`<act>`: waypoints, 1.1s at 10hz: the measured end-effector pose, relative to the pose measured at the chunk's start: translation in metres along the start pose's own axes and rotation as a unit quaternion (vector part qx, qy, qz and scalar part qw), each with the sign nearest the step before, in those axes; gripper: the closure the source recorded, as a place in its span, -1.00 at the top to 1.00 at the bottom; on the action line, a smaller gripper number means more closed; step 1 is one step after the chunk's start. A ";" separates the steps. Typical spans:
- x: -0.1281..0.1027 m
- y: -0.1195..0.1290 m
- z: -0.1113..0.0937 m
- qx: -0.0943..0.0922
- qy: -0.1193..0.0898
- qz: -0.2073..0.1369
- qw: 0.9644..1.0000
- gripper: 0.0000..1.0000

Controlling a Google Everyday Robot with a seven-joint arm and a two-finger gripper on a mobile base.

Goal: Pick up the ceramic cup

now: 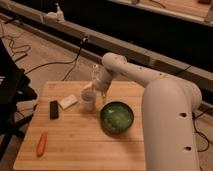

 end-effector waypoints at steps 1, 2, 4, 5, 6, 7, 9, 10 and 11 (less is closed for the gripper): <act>-0.007 -0.003 0.002 0.002 -0.008 0.007 1.000 0.60; -0.014 -0.009 0.003 0.005 -0.017 0.017 1.000 0.60; -0.019 -0.021 0.004 0.010 -0.028 0.032 0.999 0.38; -0.019 -0.025 0.003 0.012 -0.030 0.033 0.999 0.18; -0.018 -0.027 0.003 0.013 -0.031 0.033 0.999 0.09; -0.016 -0.030 -0.002 0.011 -0.035 0.031 0.999 -0.22; -0.013 -0.027 -0.014 0.009 -0.044 0.021 0.999 -0.62; -0.011 -0.024 -0.022 0.008 -0.050 0.011 0.999 -0.78; -0.009 -0.018 -0.031 0.003 -0.055 0.000 0.998 -0.83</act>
